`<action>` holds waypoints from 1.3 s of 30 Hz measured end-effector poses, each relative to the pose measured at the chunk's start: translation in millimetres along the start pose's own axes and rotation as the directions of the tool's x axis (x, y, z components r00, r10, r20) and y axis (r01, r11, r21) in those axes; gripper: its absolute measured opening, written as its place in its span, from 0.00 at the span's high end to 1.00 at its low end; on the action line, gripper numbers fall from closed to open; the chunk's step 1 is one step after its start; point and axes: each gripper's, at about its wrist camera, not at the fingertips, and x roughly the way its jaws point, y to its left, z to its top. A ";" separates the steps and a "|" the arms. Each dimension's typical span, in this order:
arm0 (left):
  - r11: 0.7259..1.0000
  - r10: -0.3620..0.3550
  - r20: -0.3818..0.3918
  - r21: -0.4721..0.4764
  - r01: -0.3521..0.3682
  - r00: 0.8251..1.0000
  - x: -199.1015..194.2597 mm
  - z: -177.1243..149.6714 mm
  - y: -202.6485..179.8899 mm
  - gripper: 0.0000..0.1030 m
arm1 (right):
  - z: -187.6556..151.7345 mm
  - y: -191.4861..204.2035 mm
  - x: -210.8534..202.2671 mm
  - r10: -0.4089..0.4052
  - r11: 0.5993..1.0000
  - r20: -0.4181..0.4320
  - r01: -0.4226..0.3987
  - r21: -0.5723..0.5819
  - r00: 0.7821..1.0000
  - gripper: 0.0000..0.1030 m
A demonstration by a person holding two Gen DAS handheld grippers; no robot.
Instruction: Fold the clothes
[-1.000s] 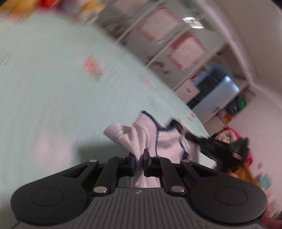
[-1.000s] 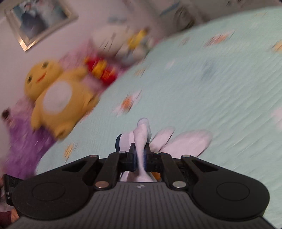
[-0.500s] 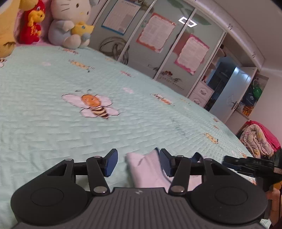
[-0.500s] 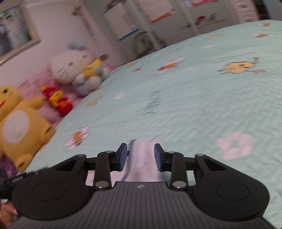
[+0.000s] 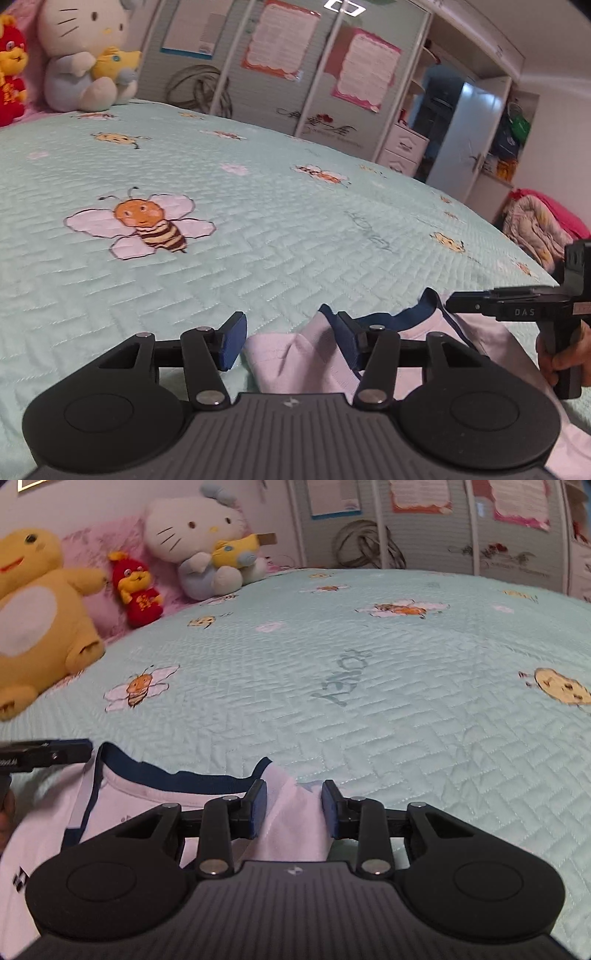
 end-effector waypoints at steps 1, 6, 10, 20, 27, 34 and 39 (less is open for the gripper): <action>1.000 -0.009 0.003 0.015 0.009 1.000 1.2 -0.1 -1.2 0.48 | -0.4 2.6 -0.8 -0.006 1.000 0.003 0.006 -0.020 1.000 0.85; 0.997 -0.021 -0.024 0.080 0.023 0.999 8.4 -4.9 -8.7 0.81 | -1.8 13.0 -3.1 -0.026 0.995 0.008 0.026 -0.100 1.000 0.95; 0.995 -0.022 -0.003 0.102 0.022 1.000 6.1 -8.0 -11.4 0.88 | -1.7 17.0 -6.2 -0.055 0.988 0.029 0.058 -0.140 0.998 0.98; 0.996 -0.014 -0.013 0.093 0.015 1.000 10.6 -9.7 -9.8 0.87 | -2.5 34.6 -20.4 -0.055 0.967 0.060 0.068 -0.247 0.997 0.81; 0.998 -0.022 -0.021 0.062 0.023 1.000 13.1 -9.5 -5.1 0.84 | 0.8 21.9 1.1 -0.058 0.974 0.001 0.056 -0.219 0.998 0.74; 0.997 -0.025 -0.016 0.067 0.026 1.000 12.2 -10.6 -7.0 0.85 | 1.7 16.7 5.2 -0.042 0.974 -0.007 0.040 -0.224 0.999 0.71; 0.997 -0.025 -0.012 0.077 0.026 1.000 11.3 -11.0 -8.9 0.87 | -5.3 38.0 4.1 -0.090 0.934 0.028 0.094 -0.344 0.996 0.74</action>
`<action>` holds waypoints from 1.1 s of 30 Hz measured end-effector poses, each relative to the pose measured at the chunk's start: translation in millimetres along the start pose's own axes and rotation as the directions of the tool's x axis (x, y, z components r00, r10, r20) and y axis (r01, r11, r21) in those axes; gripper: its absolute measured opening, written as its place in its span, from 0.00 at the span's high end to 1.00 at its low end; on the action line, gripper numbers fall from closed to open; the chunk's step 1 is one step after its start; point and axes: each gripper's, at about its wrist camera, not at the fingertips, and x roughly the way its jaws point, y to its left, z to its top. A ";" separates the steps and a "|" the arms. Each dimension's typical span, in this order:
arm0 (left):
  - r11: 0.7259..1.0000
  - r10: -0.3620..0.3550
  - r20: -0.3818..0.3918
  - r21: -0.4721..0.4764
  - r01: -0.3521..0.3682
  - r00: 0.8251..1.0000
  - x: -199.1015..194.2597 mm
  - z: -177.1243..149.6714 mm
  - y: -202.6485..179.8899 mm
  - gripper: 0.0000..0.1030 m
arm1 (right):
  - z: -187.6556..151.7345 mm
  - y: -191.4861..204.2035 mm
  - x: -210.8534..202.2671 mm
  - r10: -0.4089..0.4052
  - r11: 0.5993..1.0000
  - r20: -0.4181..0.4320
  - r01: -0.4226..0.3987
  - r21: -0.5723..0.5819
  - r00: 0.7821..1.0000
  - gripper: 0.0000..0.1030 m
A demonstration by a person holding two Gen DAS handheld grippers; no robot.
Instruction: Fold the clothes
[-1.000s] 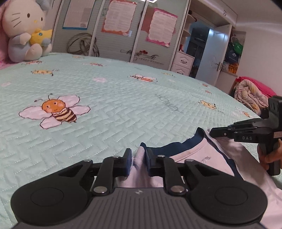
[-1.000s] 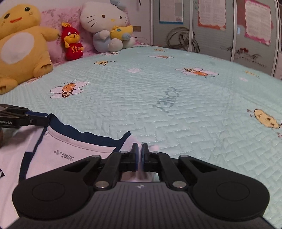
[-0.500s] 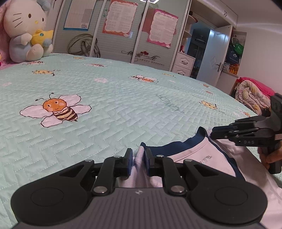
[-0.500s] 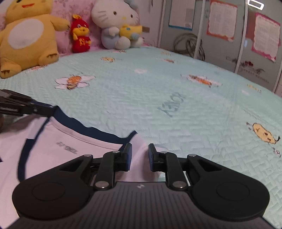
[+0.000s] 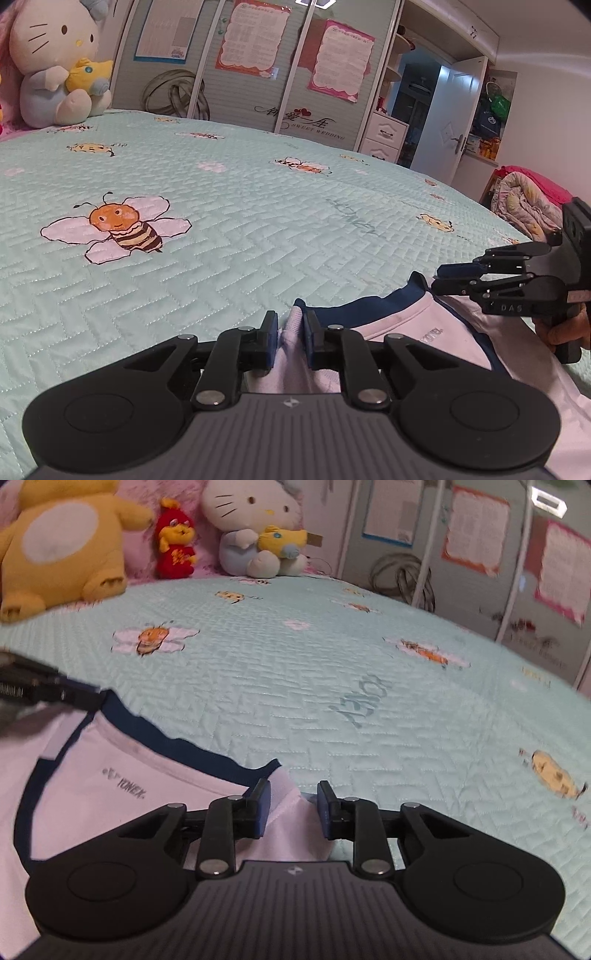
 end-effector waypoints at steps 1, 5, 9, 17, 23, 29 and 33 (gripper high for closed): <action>1.000 0.001 0.007 0.002 -0.001 1.000 -1.4 -0.1 -0.4 0.87 | 0.8 4.1 0.1 -0.010 0.999 0.002 0.010 -0.031 1.000 0.74; 1.000 0.013 0.063 0.016 -0.014 0.998 -14.8 -0.9 -4.3 0.86 | 7.8 13.7 -2.6 -0.054 0.995 0.027 0.056 -0.085 0.998 0.71; 0.995 0.085 0.127 0.039 -0.091 0.988 -49.6 -10.5 -15.5 0.43 | 10.9 2.8 -0.2 0.033 0.999 0.004 -0.033 0.021 0.999 0.59; 0.985 0.151 0.169 0.051 -0.162 0.974 -65.2 -20.7 -18.8 0.28 | -7.7 -20.8 -20.1 -0.051 0.956 0.064 0.030 0.293 0.997 0.57; 0.988 0.117 0.087 0.093 -0.125 0.989 -45.7 -16.2 -21.5 0.46 | -23.1 -34.9 -52.5 -0.082 0.899 0.102 0.029 0.438 0.991 0.55; 0.990 0.135 0.022 0.026 -0.136 0.991 -36.2 -17.1 -11.4 0.47 | -36.7 -42.2 -59.1 -0.066 0.858 0.076 0.018 0.513 0.995 0.55; 0.988 0.155 -0.004 -0.006 -0.155 0.988 -34.5 -18.3 -9.2 0.47 | -46.8 -39.2 -63.1 -0.104 0.841 0.034 0.069 0.537 0.994 0.55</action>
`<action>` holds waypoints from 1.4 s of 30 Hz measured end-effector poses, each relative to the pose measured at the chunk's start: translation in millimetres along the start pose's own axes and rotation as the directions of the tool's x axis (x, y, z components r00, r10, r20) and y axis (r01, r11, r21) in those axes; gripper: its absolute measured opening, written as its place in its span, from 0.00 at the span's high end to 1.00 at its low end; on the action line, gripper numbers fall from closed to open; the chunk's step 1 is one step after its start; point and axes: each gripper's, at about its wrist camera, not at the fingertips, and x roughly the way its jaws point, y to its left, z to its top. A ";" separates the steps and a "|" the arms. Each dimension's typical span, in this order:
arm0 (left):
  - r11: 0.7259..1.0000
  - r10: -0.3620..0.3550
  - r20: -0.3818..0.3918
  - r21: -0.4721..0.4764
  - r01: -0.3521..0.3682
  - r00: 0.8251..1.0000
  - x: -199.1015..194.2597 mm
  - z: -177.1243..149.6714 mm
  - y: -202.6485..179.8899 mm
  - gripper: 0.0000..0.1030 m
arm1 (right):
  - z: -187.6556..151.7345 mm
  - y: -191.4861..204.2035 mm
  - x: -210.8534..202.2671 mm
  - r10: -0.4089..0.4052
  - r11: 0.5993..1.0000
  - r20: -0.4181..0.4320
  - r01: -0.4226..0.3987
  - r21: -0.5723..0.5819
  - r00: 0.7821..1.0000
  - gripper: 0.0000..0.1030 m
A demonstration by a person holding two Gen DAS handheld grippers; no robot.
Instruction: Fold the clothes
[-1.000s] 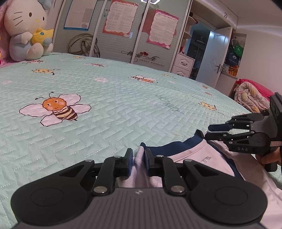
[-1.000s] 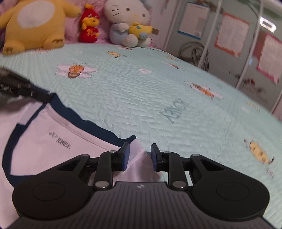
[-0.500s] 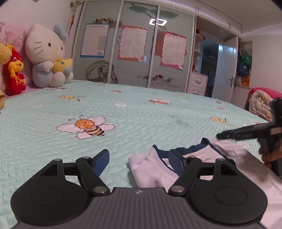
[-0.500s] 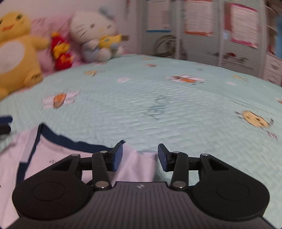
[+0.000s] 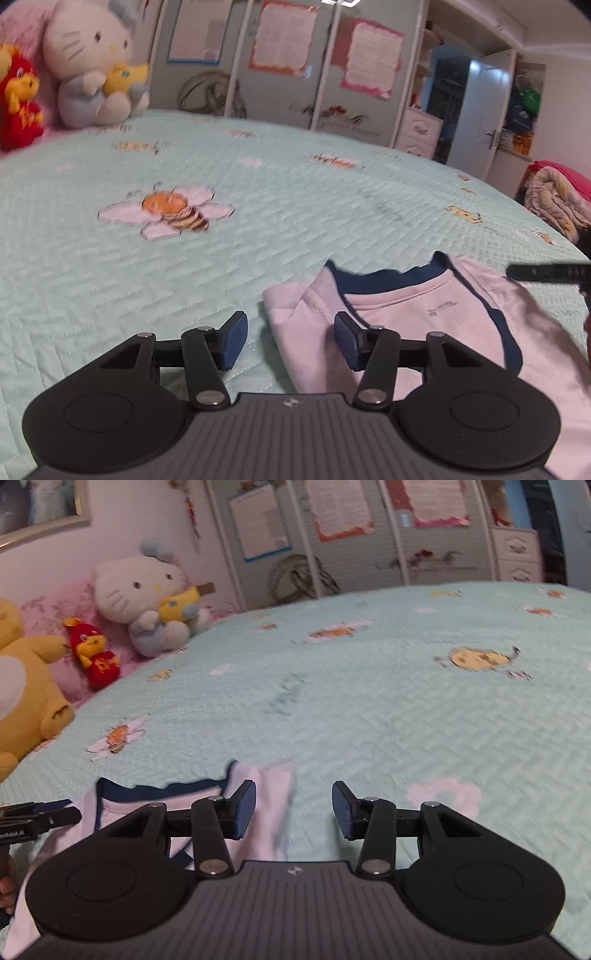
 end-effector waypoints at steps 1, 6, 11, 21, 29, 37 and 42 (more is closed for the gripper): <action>1.000 0.010 0.012 0.013 -0.010 1.000 -2.4 0.0 -2.6 0.46 | -2.6 0.9 -0.8 -0.020 1.000 -0.003 0.020 -0.015 1.000 0.55; 0.996 0.022 0.066 0.087 -0.028 0.998 -7.8 -0.5 -16.7 0.31 | -5.9 7.3 -8.0 -0.041 0.997 0.019 0.043 -0.071 0.999 0.55; 0.996 0.027 0.025 0.080 -0.028 0.999 4.6 -0.8 -16.9 0.31 | -6.1 14.8 0.5 -0.020 0.995 0.011 0.021 -0.102 1.000 0.56; 0.981 0.124 0.093 -0.160 -0.109 0.988 -36.2 -1.7 6.3 0.31 | -14.8 10.2 -9.4 -0.049 0.998 0.004 0.050 -0.048 0.999 0.54; 0.812 -0.127 -0.084 -0.580 0.056 0.988 -167.0 -85.2 0.5 0.31 | -73.2 -45.7 -142.0 0.124 0.946 -0.092 -0.090 0.310 0.988 0.49; 0.576 -0.303 -0.063 -0.807 0.130 0.951 -232.1 -145.7 -43.5 0.28 | -160.3 -74.3 -226.6 0.354 0.713 -0.060 -0.227 0.663 0.933 0.41; 0.531 -0.294 -0.022 -0.835 0.144 0.956 -212.1 -151.0 -75.6 0.26 | -159.0 -53.8 -206.2 0.354 0.706 -0.060 -0.225 0.672 0.933 0.41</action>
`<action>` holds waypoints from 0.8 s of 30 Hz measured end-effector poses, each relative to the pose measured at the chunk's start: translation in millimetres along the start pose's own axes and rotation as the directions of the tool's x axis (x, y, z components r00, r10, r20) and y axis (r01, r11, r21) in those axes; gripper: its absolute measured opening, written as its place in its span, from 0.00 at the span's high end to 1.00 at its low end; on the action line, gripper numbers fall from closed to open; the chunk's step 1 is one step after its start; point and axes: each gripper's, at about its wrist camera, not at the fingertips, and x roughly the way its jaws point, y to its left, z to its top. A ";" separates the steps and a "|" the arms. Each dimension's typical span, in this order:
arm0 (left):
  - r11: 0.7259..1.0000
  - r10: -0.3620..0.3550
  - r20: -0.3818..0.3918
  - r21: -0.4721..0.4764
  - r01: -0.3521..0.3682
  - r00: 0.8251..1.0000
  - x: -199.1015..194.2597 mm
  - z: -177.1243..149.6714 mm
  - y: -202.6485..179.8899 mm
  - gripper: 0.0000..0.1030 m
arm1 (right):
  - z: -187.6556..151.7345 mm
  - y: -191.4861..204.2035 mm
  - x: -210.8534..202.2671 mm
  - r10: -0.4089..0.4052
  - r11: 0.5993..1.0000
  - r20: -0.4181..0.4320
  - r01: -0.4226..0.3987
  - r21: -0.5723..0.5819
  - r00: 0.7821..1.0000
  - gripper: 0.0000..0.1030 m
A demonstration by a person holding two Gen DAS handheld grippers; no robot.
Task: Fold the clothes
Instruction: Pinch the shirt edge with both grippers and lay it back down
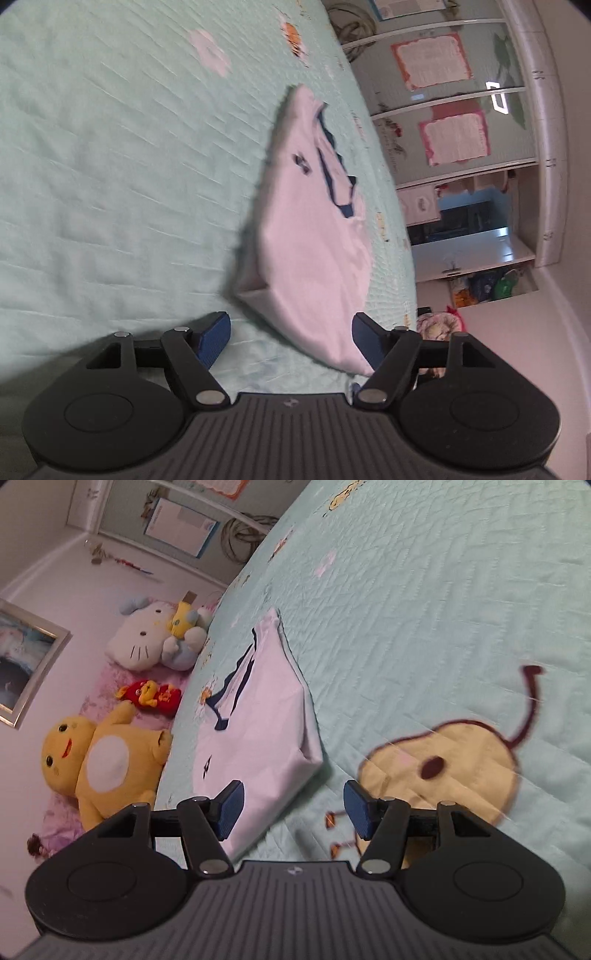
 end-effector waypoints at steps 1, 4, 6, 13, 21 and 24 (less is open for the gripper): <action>1.000 0.001 0.027 0.000 -0.001 1.000 7.3 -3.0 -2.9 0.26 | 2.1 1.1 5.7 0.003 1.000 0.004 -0.003 0.012 1.000 0.41; 0.999 -0.006 0.068 0.039 0.004 0.998 27.3 -8.2 -13.3 0.27 | 8.2 4.5 21.7 0.011 1.000 0.016 -0.012 0.028 1.000 0.41; 0.998 -0.004 0.089 0.065 -0.001 0.996 34.5 -10.8 -19.0 0.30 | 11.2 5.9 28.7 0.017 0.999 0.022 -0.018 0.033 1.000 0.42; 0.999 0.014 0.030 0.046 -0.015 0.999 40.8 9.7 5.5 0.93 | 9.5 7.0 40.3 -0.033 0.998 0.011 0.033 0.053 0.999 0.95; 0.981 -0.069 -0.058 0.179 0.079 0.996 -6.8 34.0 -3.8 0.97 | -23.3 34.5 20.9 -0.057 0.993 0.057 0.051 0.109 0.997 0.97; 0.964 -0.063 -0.107 0.251 0.089 0.992 -40.0 43.5 -3.0 0.97 | -55.4 49.7 7.3 -0.046 0.990 0.041 0.040 0.132 0.998 0.97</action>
